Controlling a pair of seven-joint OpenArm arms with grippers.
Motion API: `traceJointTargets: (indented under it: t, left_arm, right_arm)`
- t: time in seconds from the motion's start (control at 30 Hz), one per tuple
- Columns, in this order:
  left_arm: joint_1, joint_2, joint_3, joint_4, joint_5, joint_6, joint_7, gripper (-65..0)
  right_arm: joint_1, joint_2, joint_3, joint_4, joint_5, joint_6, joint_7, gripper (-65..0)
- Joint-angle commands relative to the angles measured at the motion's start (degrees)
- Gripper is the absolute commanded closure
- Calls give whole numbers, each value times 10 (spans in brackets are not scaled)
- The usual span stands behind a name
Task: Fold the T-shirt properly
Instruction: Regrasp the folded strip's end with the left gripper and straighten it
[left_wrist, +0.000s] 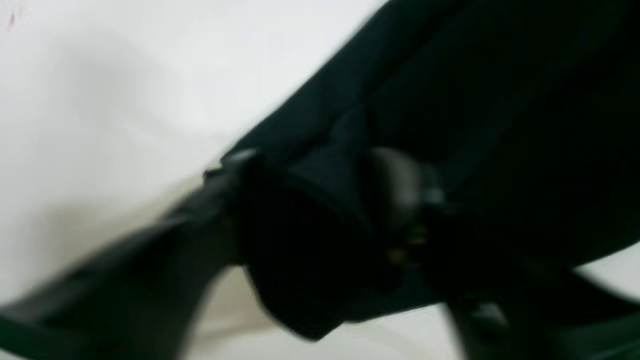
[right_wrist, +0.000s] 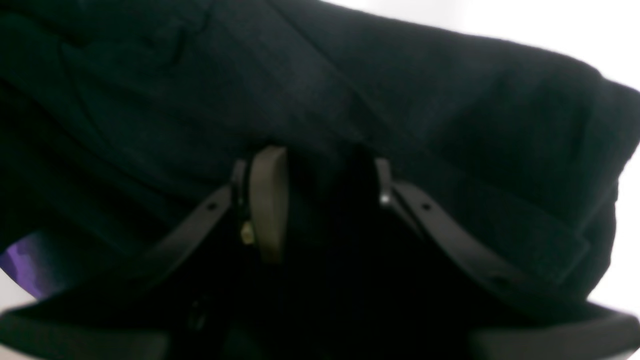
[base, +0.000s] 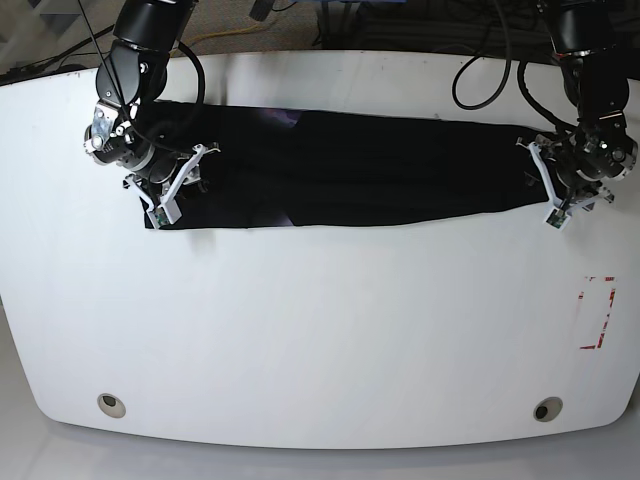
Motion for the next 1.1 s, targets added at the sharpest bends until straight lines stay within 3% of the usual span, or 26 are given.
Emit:
traceJointTargets:
  t: [0.0,0.2,0.4,0.83,1.07]
  left_arm:
    - [-7,-15,-37,5,-34,1,17,-429]
    - [-26,-52,-107,2,-173,1,115,-435]
    - [-9,-61,-127,-22,-251,1,145,-438]
    - [44,-60,-127,-105,-351,1,142,-438]
    - [49,-57,-127,-105,-353,1,142,-439]
  right_arm:
    - [-3,1,-1,-6,-22,-4,-29,-208]
    - [-2,2,-1,-8,-22,-4,-29,-208]
    - [5,2,-1,-8,-22,-4,-29,-208]
    - [5,4,-1,-8,-22,-4,-29,-208]
    - [5,3,-1,-8,-22,-4,-29,-208]
